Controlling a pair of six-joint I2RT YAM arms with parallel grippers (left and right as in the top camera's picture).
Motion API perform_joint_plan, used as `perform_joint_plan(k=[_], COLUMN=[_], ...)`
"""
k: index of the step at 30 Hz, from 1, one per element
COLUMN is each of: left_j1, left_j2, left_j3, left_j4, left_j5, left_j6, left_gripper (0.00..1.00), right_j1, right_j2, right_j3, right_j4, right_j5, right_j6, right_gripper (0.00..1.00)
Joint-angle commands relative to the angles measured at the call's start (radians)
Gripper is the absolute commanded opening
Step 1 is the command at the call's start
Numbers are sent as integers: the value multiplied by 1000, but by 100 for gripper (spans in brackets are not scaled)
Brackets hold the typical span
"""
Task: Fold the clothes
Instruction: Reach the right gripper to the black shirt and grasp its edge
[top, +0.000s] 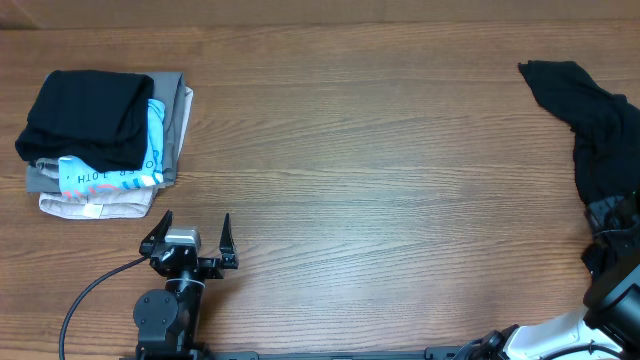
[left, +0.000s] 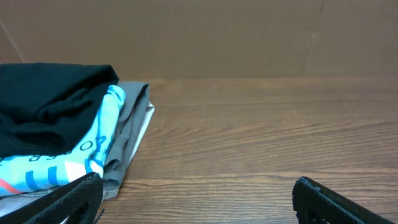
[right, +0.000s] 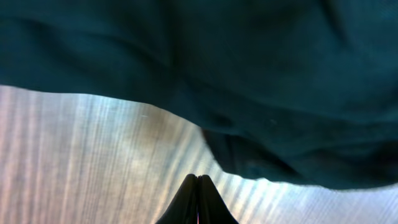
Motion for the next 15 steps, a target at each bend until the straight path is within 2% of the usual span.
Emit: perform_joint_plan(k=[1, 7, 15], left_j1=[-6, -6, -6], left_j2=[-11, -11, -11], left_j3=[-10, -10, -10], left_j4=[4, 4, 4], left_j5=[-10, -10, -10], left_j6=[19, 19, 19], left_gripper=[100, 100, 100], right_j1=[-1, -1, -2], right_j2=[-6, -6, -6], right_j3=[-3, -3, -47], right_j4=[-5, -24, 5], right_j5=[67, 139, 138], right_j6=[57, 105, 105], right_gripper=[4, 4, 4])
